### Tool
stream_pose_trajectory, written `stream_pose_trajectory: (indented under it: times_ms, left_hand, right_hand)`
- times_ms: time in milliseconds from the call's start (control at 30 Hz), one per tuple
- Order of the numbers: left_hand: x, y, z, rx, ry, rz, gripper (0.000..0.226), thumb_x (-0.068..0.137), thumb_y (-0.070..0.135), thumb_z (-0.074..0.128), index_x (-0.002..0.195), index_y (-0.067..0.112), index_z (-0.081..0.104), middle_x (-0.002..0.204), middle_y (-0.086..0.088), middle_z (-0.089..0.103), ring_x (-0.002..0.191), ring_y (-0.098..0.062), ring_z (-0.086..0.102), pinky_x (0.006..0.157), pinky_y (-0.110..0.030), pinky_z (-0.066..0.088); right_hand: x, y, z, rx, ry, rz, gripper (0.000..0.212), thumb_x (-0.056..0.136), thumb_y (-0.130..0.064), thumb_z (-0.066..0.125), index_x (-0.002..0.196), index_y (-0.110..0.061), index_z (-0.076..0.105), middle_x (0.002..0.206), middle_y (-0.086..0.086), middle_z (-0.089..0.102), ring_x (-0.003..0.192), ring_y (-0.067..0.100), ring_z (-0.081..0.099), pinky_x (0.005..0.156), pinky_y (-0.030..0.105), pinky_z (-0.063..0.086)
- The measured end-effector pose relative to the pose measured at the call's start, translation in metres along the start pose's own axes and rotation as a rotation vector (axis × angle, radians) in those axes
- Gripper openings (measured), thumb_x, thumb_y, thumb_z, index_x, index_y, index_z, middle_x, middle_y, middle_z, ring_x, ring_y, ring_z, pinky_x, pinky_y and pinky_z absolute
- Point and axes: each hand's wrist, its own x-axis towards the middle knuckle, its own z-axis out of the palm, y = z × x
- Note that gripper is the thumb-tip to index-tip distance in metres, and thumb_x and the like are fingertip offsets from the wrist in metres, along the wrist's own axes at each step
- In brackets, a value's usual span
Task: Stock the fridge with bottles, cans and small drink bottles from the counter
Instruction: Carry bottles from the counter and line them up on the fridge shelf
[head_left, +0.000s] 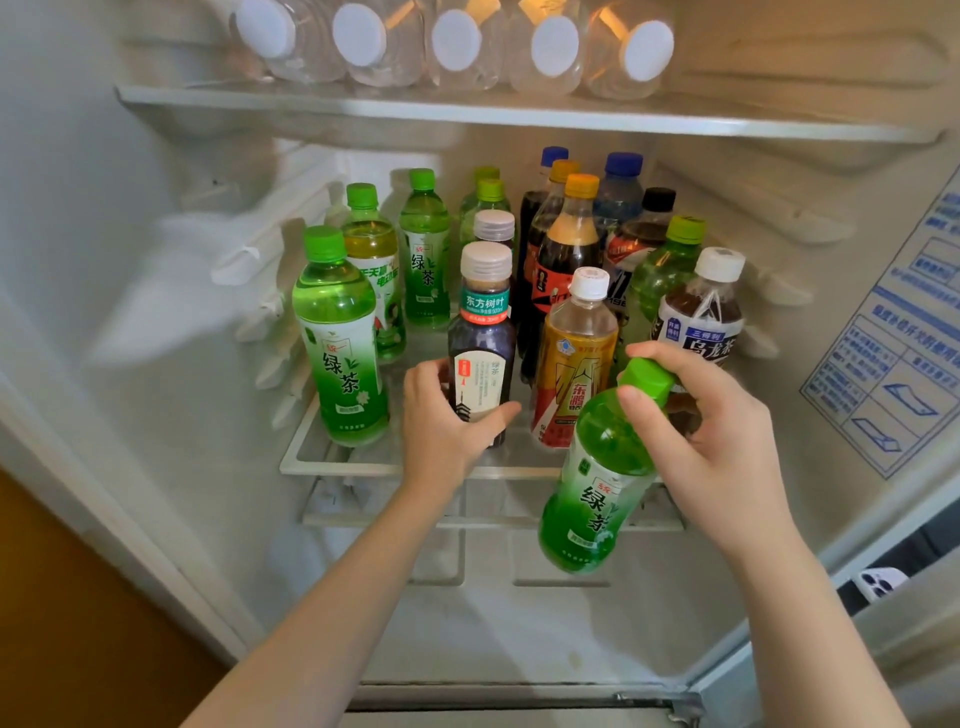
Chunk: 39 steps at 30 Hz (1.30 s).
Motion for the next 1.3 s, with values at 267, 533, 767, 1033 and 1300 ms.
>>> stream_pose_trajectory:
  times_ms: [267,533,767,1033,1300]
  left_hand:
    - [-0.005,-0.013,-0.005,0.052,-0.206,0.019,0.082,0.069,0.034,0.081,0.139,0.021,0.04,0.121,0.007,0.063,0.102,-0.008,0.058,0.081,-0.02,0.045]
    - [-0.002,-0.015,-0.001,0.018,-0.287,0.033,0.081,0.074,0.031,0.078,0.143,0.024,0.036,0.123,0.004,0.063,0.104,-0.012,0.06,0.086,-0.02,0.045]
    - [-0.005,-0.011,-0.005,-0.03,-0.377,0.032,0.098,0.076,0.034,0.077,0.151,0.021,0.014,0.138,0.004,0.052,0.119,-0.013,0.055,0.1,-0.032,0.046]
    - [-0.005,0.008,-0.077,-0.049,0.183,0.377,0.038,0.087,0.029,0.057,0.122,0.017,0.051,0.122,0.018,0.048,0.115,0.001,0.05,0.093,-0.028,0.049]
    - [0.033,0.014,-0.111,-0.032,0.266,0.287,0.057,0.081,0.019,0.065,0.132,0.011,0.04,0.131,0.014,0.044,0.125,-0.003,0.042,0.107,-0.027,0.036]
  right_hand:
    - [-0.004,0.002,0.003,0.0,0.003,0.019,0.032,0.085,-0.046,0.057,0.114,-0.033,0.057,0.105,-0.023,0.057,0.1,0.014,0.059,0.082,0.043,0.054]
    - [-0.005,0.001,0.007,-0.013,0.019,0.039,0.029,0.085,-0.041,0.059,0.113,-0.036,0.057,0.103,-0.018,0.059,0.1,0.012,0.059,0.082,0.042,0.054]
    - [-0.002,-0.007,0.01,0.003,0.001,0.036,0.029,0.083,-0.041,0.057,0.112,-0.039,0.056,0.106,-0.02,0.06,0.101,0.011,0.059,0.084,0.043,0.054]
    - [0.019,-0.031,0.016,0.036,-0.135,-0.067,0.03,0.085,-0.037,0.059,0.115,-0.033,0.058,0.102,-0.002,0.065,0.094,0.019,0.062,0.078,0.047,0.054]
    - [0.06,-0.072,0.046,-0.015,-0.275,-0.248,0.031,0.087,-0.033,0.063,0.117,-0.024,0.061,0.102,-0.018,0.061,0.093,0.001,0.06,0.079,0.017,0.05]
